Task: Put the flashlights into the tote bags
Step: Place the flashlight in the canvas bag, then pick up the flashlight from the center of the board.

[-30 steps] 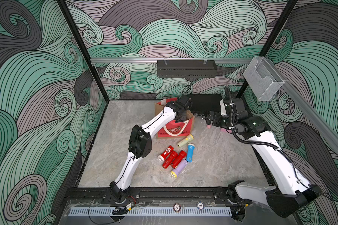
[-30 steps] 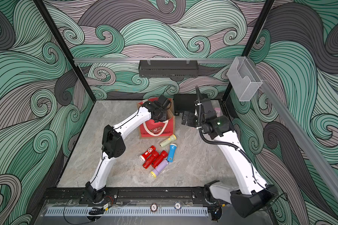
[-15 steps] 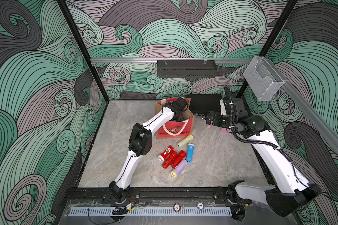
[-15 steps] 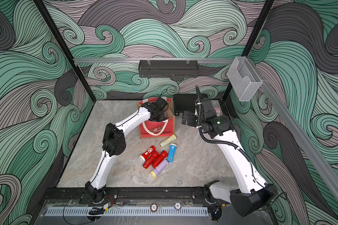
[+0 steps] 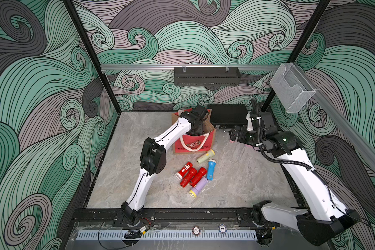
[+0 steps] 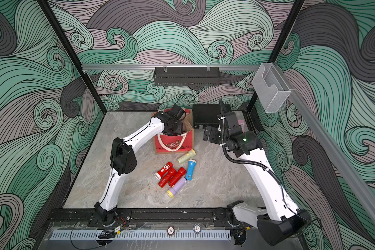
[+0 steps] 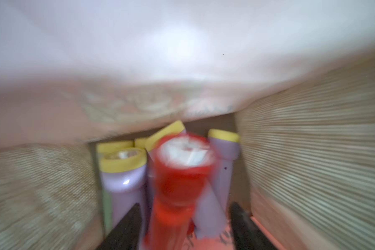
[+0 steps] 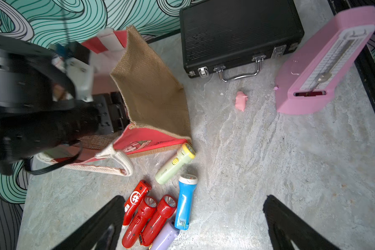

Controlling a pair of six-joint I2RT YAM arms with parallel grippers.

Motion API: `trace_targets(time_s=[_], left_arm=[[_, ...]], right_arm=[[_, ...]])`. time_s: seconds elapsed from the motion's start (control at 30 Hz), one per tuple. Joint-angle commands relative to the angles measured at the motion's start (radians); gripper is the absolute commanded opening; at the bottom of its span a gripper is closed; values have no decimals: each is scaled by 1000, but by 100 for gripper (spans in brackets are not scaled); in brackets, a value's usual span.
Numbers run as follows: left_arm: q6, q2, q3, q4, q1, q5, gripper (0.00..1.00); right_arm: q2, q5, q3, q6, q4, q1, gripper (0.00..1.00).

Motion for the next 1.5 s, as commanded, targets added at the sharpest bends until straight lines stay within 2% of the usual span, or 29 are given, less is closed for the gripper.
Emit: trace_targets(time_s=[0.0,0.1,0.23,0.33,0.43,0.67,0.77,0.93,1.2,1.47], left_arm=[[26,-117,47,6,5,15,86],[39,-183,39,-5,3,45,96],[48,-328,-63,41,0,134,97],[64,-487,-205,110,-9,186,98],[54,-645,-360,167,-7,236,99],[31,-946,-648,179,-9,331,99],[26,-1035,-739,165,-8,319,98],[12,-1121,-787,111,-4,306,99],[25,-1165,-747,-56,-1,285,99],[16,-1190,-776,-62,11,284,99]], right_arm=[[-29,15,-47,60,-78,2,100],[-38,12,-76,89,-116,26,100],[-40,28,-121,134,-131,77,99],[-28,32,-171,170,-123,134,99],[0,-16,-244,217,-88,176,100],[29,-66,-423,345,76,253,100],[59,-53,-468,359,162,275,100],[104,-25,-563,431,342,305,99],[118,6,-754,622,631,312,100],[188,-7,-745,603,725,317,100]])
